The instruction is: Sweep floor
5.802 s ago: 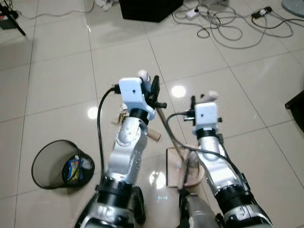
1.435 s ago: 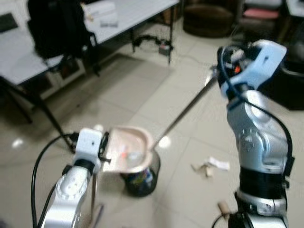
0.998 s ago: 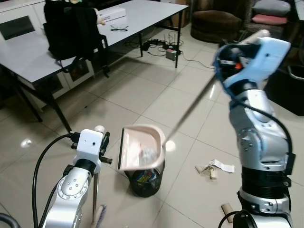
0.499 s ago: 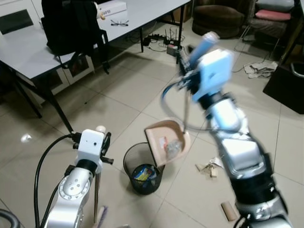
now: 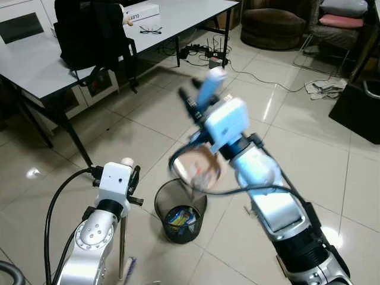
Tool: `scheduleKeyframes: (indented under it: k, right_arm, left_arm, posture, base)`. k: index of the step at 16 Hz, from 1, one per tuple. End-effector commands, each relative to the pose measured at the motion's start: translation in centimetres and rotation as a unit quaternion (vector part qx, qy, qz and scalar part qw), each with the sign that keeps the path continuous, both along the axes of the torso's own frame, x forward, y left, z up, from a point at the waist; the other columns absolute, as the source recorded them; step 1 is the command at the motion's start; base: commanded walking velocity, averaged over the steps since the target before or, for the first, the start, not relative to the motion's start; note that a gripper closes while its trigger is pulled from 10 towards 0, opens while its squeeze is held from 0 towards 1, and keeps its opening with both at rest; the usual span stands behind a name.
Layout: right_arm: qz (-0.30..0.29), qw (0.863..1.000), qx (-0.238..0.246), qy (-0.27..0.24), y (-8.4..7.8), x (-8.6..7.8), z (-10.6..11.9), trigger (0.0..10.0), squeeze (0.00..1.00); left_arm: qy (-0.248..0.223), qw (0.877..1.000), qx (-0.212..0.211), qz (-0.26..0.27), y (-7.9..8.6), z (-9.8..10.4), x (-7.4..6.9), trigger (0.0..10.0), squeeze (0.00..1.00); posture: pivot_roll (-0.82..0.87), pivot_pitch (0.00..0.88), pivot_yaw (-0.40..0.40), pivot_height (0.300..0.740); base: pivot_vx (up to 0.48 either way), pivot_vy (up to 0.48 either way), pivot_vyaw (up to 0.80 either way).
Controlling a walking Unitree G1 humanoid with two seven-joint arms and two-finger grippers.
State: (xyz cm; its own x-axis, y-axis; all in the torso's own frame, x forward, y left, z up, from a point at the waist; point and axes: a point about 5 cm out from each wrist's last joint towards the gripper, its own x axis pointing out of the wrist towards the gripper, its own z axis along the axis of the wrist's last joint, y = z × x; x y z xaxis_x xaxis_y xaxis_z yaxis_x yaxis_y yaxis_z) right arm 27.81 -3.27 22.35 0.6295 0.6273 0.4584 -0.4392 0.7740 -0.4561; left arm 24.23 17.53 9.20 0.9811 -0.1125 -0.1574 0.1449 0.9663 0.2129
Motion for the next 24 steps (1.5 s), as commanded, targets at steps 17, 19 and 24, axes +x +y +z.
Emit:
scheduleKeyframes:
  k: [17, 19, 24]
  right_arm:
    - [-0.331, 0.939, 0.024, 0.091, -9.3, 2.9, -2.0, 10.0, 0.0]
    - [-0.348, 0.931, -0.001, 0.112, -10.9, 2.6, -3.4, 10.0, 0.0]
    - [-0.39, 0.909, 0.015, 0.143, -12.7, 2.0, -4.5, 10.0, 0.0]
  left_arm:
    - [0.032, 0.991, -0.015, -0.132, -2.4, -0.6, 0.7, 10.0, 0.0]
    - [0.025, 0.99, -0.031, -0.138, -2.7, -0.2, 0.8, 10.0, 0.0]
    - [0.031, 0.988, -0.028, -0.149, -2.2, -0.5, 0.6, 10.0, 0.0]
  posture:
    - [-0.09, 0.0, 0.069, 0.74]
    - [-0.09, 0.0, 0.069, 0.74]
    - [-0.09, 0.0, 0.056, 0.74]
  base:
    - [0.0, 0.0, -0.09]
    - [0.0, 0.0, -0.8]
    - [0.0, 0.0, -0.8]
